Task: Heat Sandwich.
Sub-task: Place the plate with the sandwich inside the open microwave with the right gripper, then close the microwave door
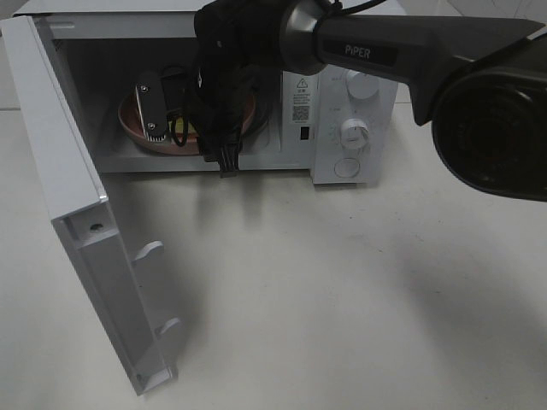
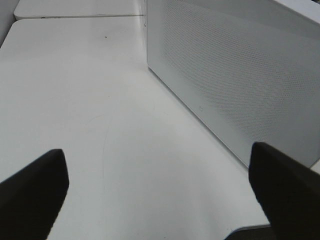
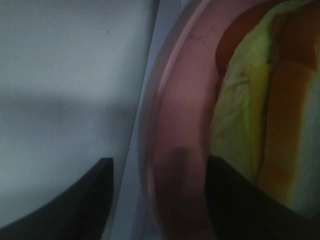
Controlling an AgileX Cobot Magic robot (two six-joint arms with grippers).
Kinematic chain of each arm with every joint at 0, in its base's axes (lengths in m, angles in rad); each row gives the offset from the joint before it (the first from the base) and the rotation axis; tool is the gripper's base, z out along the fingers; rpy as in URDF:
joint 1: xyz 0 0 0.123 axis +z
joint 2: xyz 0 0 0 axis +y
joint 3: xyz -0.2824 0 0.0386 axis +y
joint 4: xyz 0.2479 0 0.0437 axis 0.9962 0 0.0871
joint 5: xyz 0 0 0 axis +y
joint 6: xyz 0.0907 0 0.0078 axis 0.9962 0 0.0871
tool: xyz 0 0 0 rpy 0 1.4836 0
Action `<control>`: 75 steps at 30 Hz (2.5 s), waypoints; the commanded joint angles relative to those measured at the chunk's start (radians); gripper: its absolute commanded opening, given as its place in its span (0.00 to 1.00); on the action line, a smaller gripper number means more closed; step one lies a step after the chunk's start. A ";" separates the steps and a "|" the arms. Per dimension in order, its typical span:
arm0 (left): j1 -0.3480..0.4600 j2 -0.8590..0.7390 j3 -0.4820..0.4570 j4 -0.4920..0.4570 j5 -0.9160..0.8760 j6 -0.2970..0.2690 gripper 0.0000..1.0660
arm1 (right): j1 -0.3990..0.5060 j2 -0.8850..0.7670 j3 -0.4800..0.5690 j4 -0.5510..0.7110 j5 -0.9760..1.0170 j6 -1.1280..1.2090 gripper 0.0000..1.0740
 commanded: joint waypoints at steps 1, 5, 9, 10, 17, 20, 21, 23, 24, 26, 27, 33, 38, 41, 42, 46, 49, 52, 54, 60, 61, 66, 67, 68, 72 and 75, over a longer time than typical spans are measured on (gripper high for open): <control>-0.006 -0.026 0.003 -0.007 -0.008 -0.005 0.86 | 0.000 0.004 -0.008 0.004 0.017 0.016 0.60; -0.006 -0.026 0.003 -0.007 -0.008 -0.005 0.86 | 0.000 -0.009 0.007 0.004 0.008 0.036 0.64; -0.006 -0.026 0.003 -0.007 -0.008 -0.005 0.86 | 0.000 -0.035 0.049 0.004 -0.006 0.038 0.65; -0.006 -0.026 0.003 -0.007 -0.008 -0.005 0.86 | 0.000 -0.045 0.070 0.003 -0.018 0.038 0.65; -0.006 -0.026 0.003 -0.007 -0.008 -0.004 0.86 | 0.000 -0.101 0.172 0.003 -0.058 0.037 0.66; -0.006 -0.026 0.003 -0.007 -0.008 -0.004 0.86 | 0.001 -0.152 0.247 0.004 -0.098 0.037 0.68; -0.006 -0.026 0.003 -0.007 -0.008 -0.004 0.86 | 0.001 -0.166 0.261 0.003 -0.103 0.037 0.69; -0.006 -0.026 0.003 -0.007 -0.008 -0.004 0.86 | 0.001 -0.186 0.295 0.001 -0.105 0.037 0.70; -0.006 -0.026 0.003 -0.007 -0.008 -0.004 0.86 | 0.001 -0.198 0.312 -0.002 -0.107 0.037 0.71; -0.006 -0.026 0.003 -0.007 -0.008 -0.004 0.86 | 0.001 -0.234 0.367 -0.004 -0.133 0.037 0.71; -0.006 -0.026 0.003 -0.007 -0.008 -0.004 0.86 | 0.001 -0.234 0.367 -0.004 -0.133 0.037 0.71; -0.006 -0.026 0.003 -0.007 -0.008 -0.004 0.86 | 0.002 -0.313 0.492 -0.004 -0.175 0.037 0.71; -0.006 -0.026 0.003 -0.007 -0.008 -0.004 0.86 | 0.002 -0.384 0.601 -0.005 -0.223 0.037 0.71; -0.006 -0.026 0.003 -0.007 -0.008 -0.004 0.86 | 0.002 -0.443 0.685 -0.005 -0.257 0.037 0.71; -0.006 -0.026 0.003 -0.007 -0.008 -0.004 0.86 | 0.002 -0.443 0.685 -0.005 -0.257 0.037 0.71; -0.006 -0.026 0.003 -0.007 -0.008 -0.004 0.86 | 0.002 -0.510 0.770 -0.004 -0.265 0.044 0.71; -0.006 -0.026 0.003 -0.007 -0.008 -0.004 0.86 | 0.002 -0.540 0.806 -0.004 -0.266 0.052 0.71; -0.006 -0.026 0.003 -0.007 -0.008 -0.004 0.86 | 0.002 -0.601 0.875 -0.004 -0.279 0.070 0.71; -0.006 -0.026 0.003 -0.007 -0.008 -0.004 0.86 | 0.002 -0.613 0.888 -0.004 -0.280 0.078 0.71; -0.006 -0.026 0.003 -0.007 -0.008 -0.004 0.86 | 0.002 -0.714 0.989 -0.004 -0.282 0.199 0.73; -0.006 -0.026 0.003 -0.007 -0.008 -0.004 0.86 | 0.002 -0.730 1.003 -0.004 -0.282 0.225 0.74; -0.006 -0.026 0.003 -0.007 -0.008 -0.004 0.86 | 0.002 -0.807 1.072 -0.003 -0.280 0.318 0.78; -0.006 -0.026 0.003 -0.007 -0.008 -0.004 0.86 | 0.002 -0.807 1.072 -0.003 -0.280 0.318 0.78; -0.006 -0.026 0.003 -0.007 -0.008 -0.004 0.86 | 0.002 -0.824 1.087 -0.003 -0.279 0.322 0.78; -0.006 -0.026 0.003 -0.007 -0.008 -0.004 0.86 | 0.002 -0.888 1.139 0.017 -0.264 0.380 0.78; -0.006 -0.026 0.003 -0.007 -0.008 -0.004 0.86 | 0.002 -0.958 1.192 0.030 -0.223 0.487 0.77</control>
